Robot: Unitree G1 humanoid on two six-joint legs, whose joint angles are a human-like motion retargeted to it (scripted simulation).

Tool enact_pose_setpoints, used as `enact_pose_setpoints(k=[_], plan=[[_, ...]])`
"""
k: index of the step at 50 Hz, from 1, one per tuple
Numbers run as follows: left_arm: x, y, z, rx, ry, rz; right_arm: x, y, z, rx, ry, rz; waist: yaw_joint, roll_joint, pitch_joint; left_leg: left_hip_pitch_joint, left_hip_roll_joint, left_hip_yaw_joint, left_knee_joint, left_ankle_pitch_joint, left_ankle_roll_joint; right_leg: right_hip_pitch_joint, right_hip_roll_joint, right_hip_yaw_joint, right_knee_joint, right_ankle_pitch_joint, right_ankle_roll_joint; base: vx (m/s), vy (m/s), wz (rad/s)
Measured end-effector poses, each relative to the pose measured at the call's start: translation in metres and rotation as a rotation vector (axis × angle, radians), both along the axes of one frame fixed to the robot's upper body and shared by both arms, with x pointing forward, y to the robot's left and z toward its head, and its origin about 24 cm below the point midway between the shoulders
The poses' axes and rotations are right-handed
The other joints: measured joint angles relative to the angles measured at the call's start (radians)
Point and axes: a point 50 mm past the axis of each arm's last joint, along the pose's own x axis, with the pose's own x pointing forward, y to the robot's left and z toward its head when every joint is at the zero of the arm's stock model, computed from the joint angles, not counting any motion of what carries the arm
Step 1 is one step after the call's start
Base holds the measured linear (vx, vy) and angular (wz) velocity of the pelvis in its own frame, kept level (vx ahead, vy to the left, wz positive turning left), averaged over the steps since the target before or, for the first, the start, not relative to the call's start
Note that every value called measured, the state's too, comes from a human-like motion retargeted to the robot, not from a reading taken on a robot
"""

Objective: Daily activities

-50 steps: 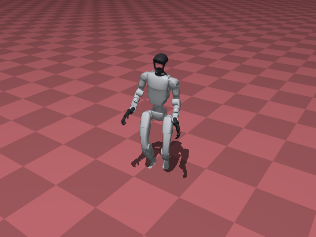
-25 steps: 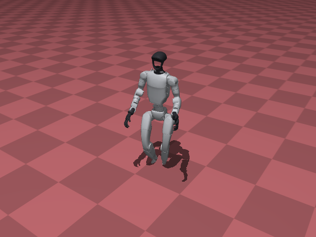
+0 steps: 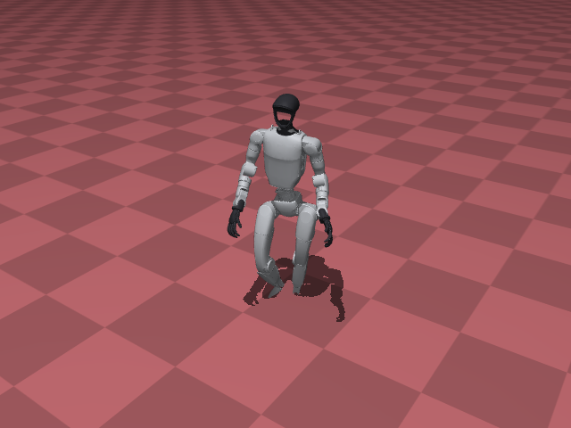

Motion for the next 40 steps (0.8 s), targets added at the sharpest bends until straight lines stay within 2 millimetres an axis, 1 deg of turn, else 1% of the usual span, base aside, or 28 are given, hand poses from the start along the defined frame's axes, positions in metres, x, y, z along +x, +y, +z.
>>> enact_pose_setpoints(k=[3, 6, 12, 20, 25, 32, 33, 35, 38, 40], plan=[[-0.008, 0.002, -0.009, 0.005, 0.059, 0.001, 0.001, 0.000, 0.000, -0.020, -0.005, 0.018, -0.001, -0.012, -0.005, 0.005, -0.018, -0.010, -0.036, 0.023, 0.001, -0.021, -0.019, -0.004, 0.021, -0.005, 0.002, -0.01, 0.01, 0.22], [-0.011, 0.004, -0.014, 0.016, 0.096, -0.003, 0.002, 0.000, 0.000, -0.039, -0.010, 0.034, -0.002, -0.020, -0.012, 0.013, -0.032, -0.021, -0.083, 0.051, 0.002, -0.041, -0.034, -0.009, 0.036, -0.008, 0.003, -0.01, 0.00, 0.19], [-0.009, 0.007, -0.017, 0.050, 0.129, -0.018, 0.002, 0.000, -0.001, -0.071, -0.021, 0.052, -0.001, -0.033, -0.028, 0.036, -0.053, -0.043, -0.191, 0.115, 0.003, -0.079, -0.054, -0.018, 0.056, -0.010, 0.003, 0.00, 0.00, 0.00], [-0.011, 0.009, -0.021, 0.088, 0.166, -0.041, -0.001, 0.002, -0.004, -0.101, -0.026, 0.067, -0.001, -0.055, -0.042, 0.012, -0.063, -0.051, -0.196, 0.123, 0.005, -0.125, -0.081, -0.032, 0.078, -0.013, 0.004, 0.00, 0.00, 0.00], [-0.006, -0.002, -0.024, 0.082, 0.166, -0.085, -0.007, 0.007, -0.009, -0.111, -0.014, 0.079, -0.004, -0.069, -0.054, -0.003, -0.062, -0.052, -0.196, 0.124, 0.007, -0.148, -0.087, -0.035, 0.080, -0.013, 0.000, 0.00, 0.00, 0.00], [0.000, -0.020, -0.029, 0.066, 0.173, -0.150, -0.026, 0.008, -0.021, -0.125, 0.028, 0.066, -0.012, -0.081, -0.069, -0.013, -0.050, -0.052, -0.192, 0.124, 0.015, -0.153, -0.069, -0.026, 0.060, -0.006, -0.005, 0.04, -0.06, -0.07], [0.000, -0.023, -0.031, 0.062, 0.178, -0.157, -0.029, 0.008, -0.022, -0.127, 0.031, 0.061, -0.013, -0.082, -0.070, -0.015, -0.047, -0.051, -0.186, 0.121, 0.017, -0.150, -0.064, -0.023, 0.055, -0.005, -0.005, 0.08, -0.07, -0.28], [0.005, -0.026, -0.032, 0.055, 0.178, -0.169, -0.029, 0.005, -0.022, -0.132, 0.022, 0.044, 0.012, -0.036, -0.048, -0.042, 0.026, -0.048, -0.063, 0.031, 0.020, -0.077, 0.015, -0.050, -0.039, 0.023, -0.021, 0.12, -0.06, -0.48], [-0.004, -0.033, -0.040, 0.032, 0.209, -0.167, -0.039, 0.003, -0.026, -0.141, 0.034, 0.034, 0.000, -0.067, -0.039, -0.094, 0.021, -0.025, 0.090, -0.024, 0.031, -0.073, -0.009, -0.024, -0.005, 0.006, -0.011, 0.04, -0.08, -0.09], [-0.009, -0.035, -0.043, 0.027, 0.227, -0.155, -0.044, 0.002, -0.028, -0.147, 0.032, 0.025, -0.003, -0.076, -0.030, -0.164, 0.043, -0.006, 0.274, -0.090, 0.044, -0.061, -0.004, -0.017, 0.005, -0.003, -0.010, 0.06, -0.06, -0.18]])
